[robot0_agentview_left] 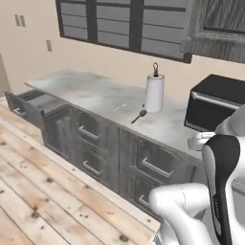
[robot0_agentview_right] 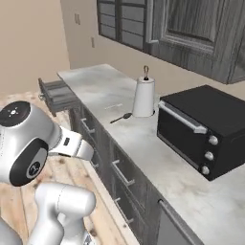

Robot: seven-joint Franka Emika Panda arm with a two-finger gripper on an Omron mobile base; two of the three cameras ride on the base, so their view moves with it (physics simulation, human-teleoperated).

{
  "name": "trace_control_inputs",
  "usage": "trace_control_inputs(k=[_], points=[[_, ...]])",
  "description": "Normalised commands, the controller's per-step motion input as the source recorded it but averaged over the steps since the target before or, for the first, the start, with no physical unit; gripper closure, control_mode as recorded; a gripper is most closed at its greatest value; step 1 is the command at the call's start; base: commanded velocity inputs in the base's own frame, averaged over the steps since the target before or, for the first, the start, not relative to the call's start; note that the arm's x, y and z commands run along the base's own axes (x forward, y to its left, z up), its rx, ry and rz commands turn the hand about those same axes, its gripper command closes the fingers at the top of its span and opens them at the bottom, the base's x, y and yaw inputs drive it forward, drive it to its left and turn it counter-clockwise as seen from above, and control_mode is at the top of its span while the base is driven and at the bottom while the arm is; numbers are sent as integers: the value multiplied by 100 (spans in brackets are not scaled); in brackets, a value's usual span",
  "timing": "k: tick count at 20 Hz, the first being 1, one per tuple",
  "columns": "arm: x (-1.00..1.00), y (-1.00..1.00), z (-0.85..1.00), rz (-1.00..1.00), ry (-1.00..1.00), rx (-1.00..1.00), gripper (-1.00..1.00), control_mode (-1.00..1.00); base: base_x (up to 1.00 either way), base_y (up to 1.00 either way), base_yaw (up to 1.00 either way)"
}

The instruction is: Organize the utensils by type. Pick up the wooden spoons from the counter and place them in the open cabinet. Then pick up the metallic utensils from the counter and place them in the open drawer.

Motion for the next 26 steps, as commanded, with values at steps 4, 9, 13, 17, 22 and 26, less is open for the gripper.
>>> trace_control_inputs(k=[4,9,13,17,22,26], points=[[0,0,0,0,0,0,-100,100,81,54,-55],[0,0,0,0,0,0,-100,100,70,56,-59],[0,0,0,0,0,0,-100,100,53,70,-50],[0,0,0,0,0,0,-100,100,46,80,-36],[0,0,0,0,0,0,-100,100,56,65,-34],[0,0,0,0,0,0,-100,100,59,50,-36]])
